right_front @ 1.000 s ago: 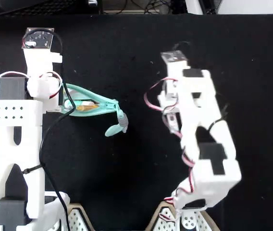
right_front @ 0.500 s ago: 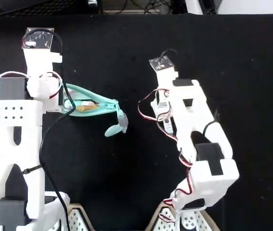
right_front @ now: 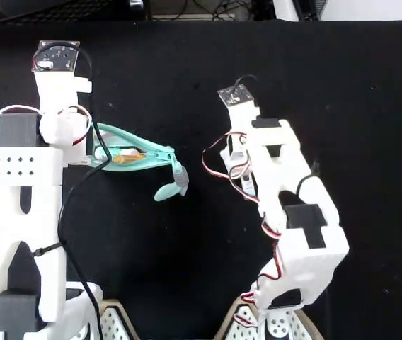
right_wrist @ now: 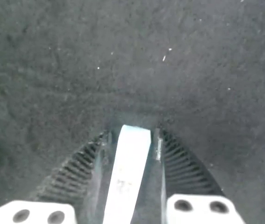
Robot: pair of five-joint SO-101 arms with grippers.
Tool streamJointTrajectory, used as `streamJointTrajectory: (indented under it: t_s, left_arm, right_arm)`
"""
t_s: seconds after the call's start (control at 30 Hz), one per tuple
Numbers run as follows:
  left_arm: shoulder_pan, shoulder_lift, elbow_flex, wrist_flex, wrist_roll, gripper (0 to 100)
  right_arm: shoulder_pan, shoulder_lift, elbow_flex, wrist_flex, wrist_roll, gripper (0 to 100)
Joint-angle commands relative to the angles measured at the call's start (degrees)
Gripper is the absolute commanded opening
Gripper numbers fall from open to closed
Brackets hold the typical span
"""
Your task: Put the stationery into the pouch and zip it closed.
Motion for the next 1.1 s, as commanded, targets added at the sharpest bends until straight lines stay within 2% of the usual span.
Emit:
streamJointTrajectory:
  t_s: [0.0,0.07,0.13,0.27,0.6,0.7,0.83,0.93,1.07]
  left_arm:
    - [-0.40,1.85,4.00,-0.79,0.00,3]
    - [-0.40,1.85,4.00,-0.79,0.00,3]
    - [-0.40,1.85,4.00,-0.79,0.00,3]
    - [-0.40,1.85,4.00,-0.79,0.00,3]
    - [-0.13,1.85,4.00,-0.79,0.00,3]
    - [-0.13,1.85,4.00,-0.79,0.00,3]
    - [-0.13,1.85,4.00,-0.62,0.00,3]
    - [-0.31,1.85,4.00,-0.62,0.00,3]
    - [-0.31,1.85,4.00,-0.62,0.00,3]
  right_arm:
    - [-0.62,1.71,-4.26,2.20,0.26,14.5]
    - [-0.62,2.24,-4.70,2.02,-1.05,11.6]
    - [-0.53,1.63,-4.53,1.49,-2.73,2.5]
    - [-0.53,-5.05,-3.38,2.46,-3.43,1.2]
    - [-1.93,-50.95,2.15,4.84,-3.78,1.2]
    - [-7.21,-61.93,2.86,4.57,-3.78,1.2]
    - [-18.64,-72.13,4.00,0.18,-3.78,1.3]
    - [-26.64,-77.32,7.60,-6.59,-3.78,1.4]
    - [-35.43,-80.84,19.47,-19.25,-3.25,1.4]
